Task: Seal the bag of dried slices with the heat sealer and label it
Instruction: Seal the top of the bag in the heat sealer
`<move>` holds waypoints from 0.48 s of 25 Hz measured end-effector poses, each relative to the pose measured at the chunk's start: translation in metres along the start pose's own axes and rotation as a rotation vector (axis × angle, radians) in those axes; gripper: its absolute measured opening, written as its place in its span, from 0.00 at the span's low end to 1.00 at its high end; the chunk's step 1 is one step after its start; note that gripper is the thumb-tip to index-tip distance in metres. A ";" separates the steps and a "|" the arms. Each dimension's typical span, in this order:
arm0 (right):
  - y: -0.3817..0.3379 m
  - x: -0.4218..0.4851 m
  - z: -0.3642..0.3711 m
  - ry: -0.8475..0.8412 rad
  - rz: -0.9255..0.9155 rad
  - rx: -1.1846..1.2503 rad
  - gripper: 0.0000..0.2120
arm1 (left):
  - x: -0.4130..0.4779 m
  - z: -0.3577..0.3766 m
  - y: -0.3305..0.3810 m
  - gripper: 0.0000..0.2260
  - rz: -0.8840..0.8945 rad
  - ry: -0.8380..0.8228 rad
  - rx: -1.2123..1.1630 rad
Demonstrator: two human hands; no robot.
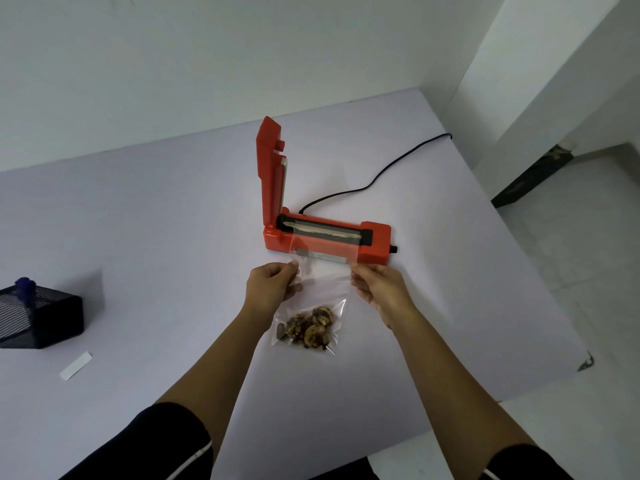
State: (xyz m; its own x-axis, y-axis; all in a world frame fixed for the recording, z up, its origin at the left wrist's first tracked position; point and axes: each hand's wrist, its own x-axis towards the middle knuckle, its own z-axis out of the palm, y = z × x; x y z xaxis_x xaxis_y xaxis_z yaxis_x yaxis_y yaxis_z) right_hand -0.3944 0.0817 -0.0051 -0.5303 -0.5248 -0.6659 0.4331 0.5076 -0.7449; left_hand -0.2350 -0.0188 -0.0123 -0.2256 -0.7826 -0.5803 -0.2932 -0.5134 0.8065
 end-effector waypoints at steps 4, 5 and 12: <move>-0.017 -0.015 -0.003 0.320 -0.345 -0.446 0.15 | 0.000 -0.001 -0.001 0.11 -0.017 0.006 -0.002; -0.031 -0.022 -0.002 0.372 -0.480 -0.487 0.15 | 0.000 -0.002 -0.001 0.11 -0.020 0.010 -0.003; -0.149 -0.049 0.039 0.060 -1.518 -0.555 0.15 | 0.000 -0.003 -0.001 0.10 -0.011 0.012 0.028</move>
State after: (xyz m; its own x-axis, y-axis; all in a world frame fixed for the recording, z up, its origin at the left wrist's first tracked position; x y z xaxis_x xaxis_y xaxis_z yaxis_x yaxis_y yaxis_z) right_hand -0.4045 0.0054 0.1368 -0.2336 -0.7277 0.6449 -0.7860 -0.2491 -0.5658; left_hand -0.2316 -0.0196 -0.0128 -0.2116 -0.7810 -0.5876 -0.3214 -0.5121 0.7965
